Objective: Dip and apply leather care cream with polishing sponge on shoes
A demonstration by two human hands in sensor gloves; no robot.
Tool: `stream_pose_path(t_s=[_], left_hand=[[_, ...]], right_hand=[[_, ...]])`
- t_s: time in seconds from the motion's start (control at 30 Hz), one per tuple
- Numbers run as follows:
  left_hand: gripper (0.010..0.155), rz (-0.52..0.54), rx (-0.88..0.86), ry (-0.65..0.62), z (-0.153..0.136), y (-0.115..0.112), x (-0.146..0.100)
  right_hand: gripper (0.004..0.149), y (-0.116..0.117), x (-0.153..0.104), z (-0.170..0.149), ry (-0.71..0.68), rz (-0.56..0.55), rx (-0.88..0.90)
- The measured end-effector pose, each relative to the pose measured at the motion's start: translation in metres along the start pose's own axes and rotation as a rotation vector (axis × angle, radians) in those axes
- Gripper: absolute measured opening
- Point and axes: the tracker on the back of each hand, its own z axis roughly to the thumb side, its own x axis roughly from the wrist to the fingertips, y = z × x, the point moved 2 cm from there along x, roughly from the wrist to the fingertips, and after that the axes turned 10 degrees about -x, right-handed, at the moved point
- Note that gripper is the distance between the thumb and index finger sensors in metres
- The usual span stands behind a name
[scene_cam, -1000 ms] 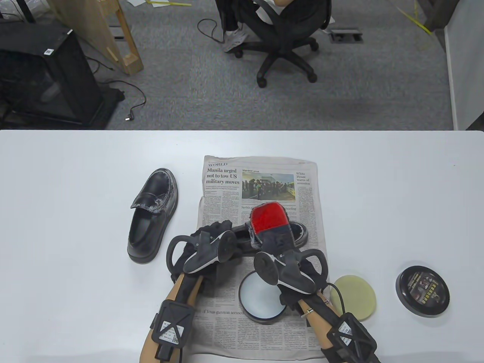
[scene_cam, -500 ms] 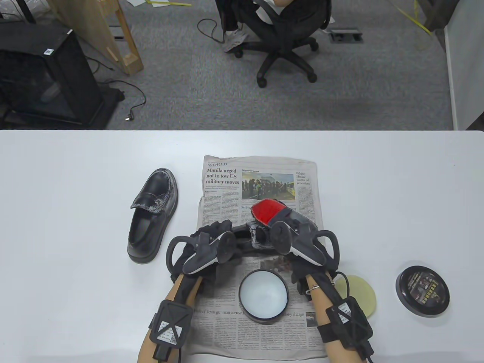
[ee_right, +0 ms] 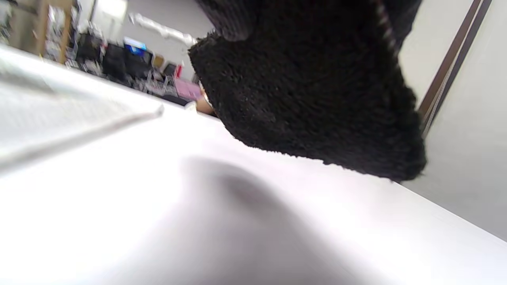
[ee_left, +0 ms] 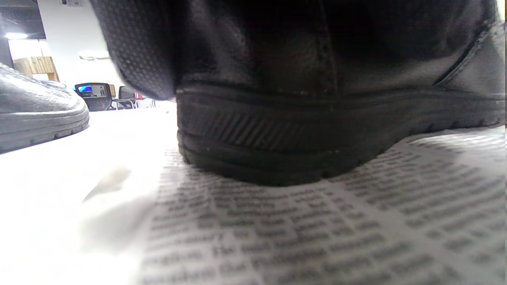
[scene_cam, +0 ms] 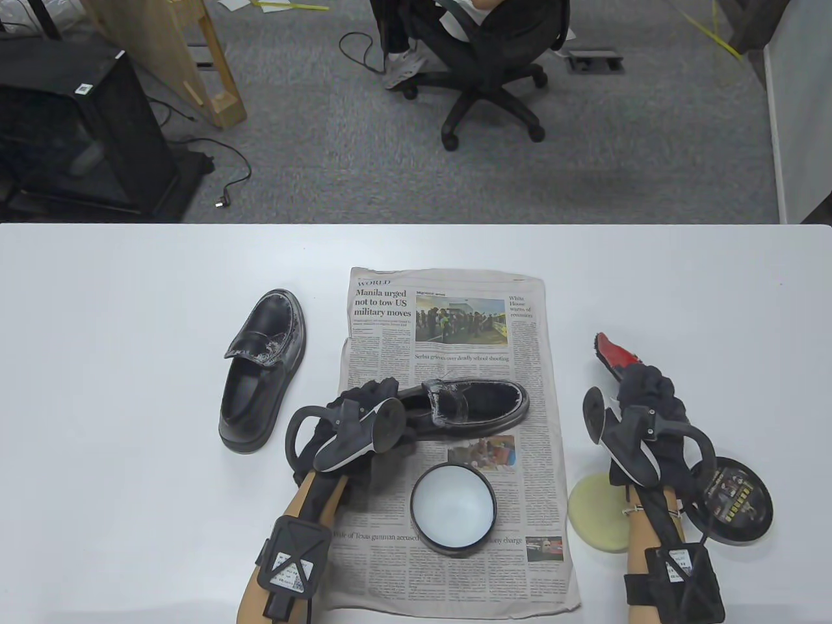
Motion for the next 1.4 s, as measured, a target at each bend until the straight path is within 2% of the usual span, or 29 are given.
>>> stream_pose_path(t_s=[0.07, 0.13, 0.17, 0.2, 0.3, 0.47, 0.53, 0.6, 0.7, 0.8, 0.87, 0.97, 1.07, 1.13, 1.17, 1.23, 1.33, 1.4], left_hand=[[0.088, 0.001, 0.0, -0.001, 0.0, 0.0, 0.0], [0.089, 0.0, 0.001, -0.002, 0.0, 0.0, 0.0], [0.089, 0.0, 0.001, -0.003, 0.0, 0.0, 0.0], [0.089, -0.001, 0.0, -0.003, 0.0, 0.0, 0.0], [0.09, -0.016, -0.005, -0.006, 0.0, 0.0, 0.0], [0.095, -0.053, -0.048, -0.018, -0.001, 0.006, 0.0], [0.098, -0.048, -0.061, -0.031, 0.0, 0.011, -0.005], [0.098, -0.017, -0.067, -0.047, 0.001, 0.018, -0.012], [0.095, 0.069, -0.119, -0.103, 0.004, 0.033, -0.032], [0.091, 0.108, -0.173, -0.192, 0.011, 0.041, -0.056], [0.091, 0.081, -0.19, -0.258, 0.019, 0.039, -0.07], [0.095, -0.015, -0.166, -0.343, 0.033, 0.026, -0.084], [0.098, 0.04, -0.171, -0.395, 0.046, 0.02, -0.095], [0.099, -0.018, -0.174, -0.441, 0.054, 0.016, -0.098], [0.1, -0.084, -0.161, -0.46, 0.059, 0.011, -0.097], [0.104, -0.193, -0.133, -0.461, 0.062, -0.002, -0.095], [0.11, -0.259, -0.105, -0.446, 0.062, -0.021, -0.09], [0.112, -0.302, -0.175, -0.442, 0.059, -0.027, -0.086]], right_hand=[[0.046, 0.018, 0.001, 0.002, -0.032, 0.1, -0.002], [0.049, 0.038, 0.001, 0.009, -0.136, 0.286, 0.078], [0.051, 0.052, -0.002, 0.013, -0.211, 0.438, 0.179], [0.057, 0.055, -0.006, 0.012, -0.214, 0.492, 0.239], [0.064, 0.044, -0.013, 0.007, -0.218, 0.417, 0.272], [0.066, -0.003, -0.045, 0.003, -0.32, 0.244, 0.275], [0.065, -0.015, -0.063, 0.012, -0.423, 0.283, 0.27], [0.065, -0.017, -0.075, 0.022, -0.484, 0.306, 0.22], [0.068, -0.009, -0.084, 0.032, -0.506, 0.323, 0.104], [0.071, -0.008, -0.083, 0.026, -0.503, 0.343, 0.148], [0.075, -0.005, -0.084, 0.021, -0.508, 0.36, 0.198], [0.083, 0.006, -0.085, 0.022, -0.531, 0.421, 0.205], [0.089, 0.009, -0.085, 0.027, -0.55, 0.428, 0.181], [0.085, 0.009, -0.085, 0.028, -0.546, 0.415, 0.155], [0.08, 0.01, -0.084, 0.028, -0.535, 0.411, 0.151], [0.064, 0.009, -0.082, 0.027, -0.508, 0.388, 0.138], [0.053, 0.006, -0.079, 0.023, -0.476, 0.349, 0.116], [0.05, -0.001, -0.078, 0.018, -0.457, 0.312, 0.119]])
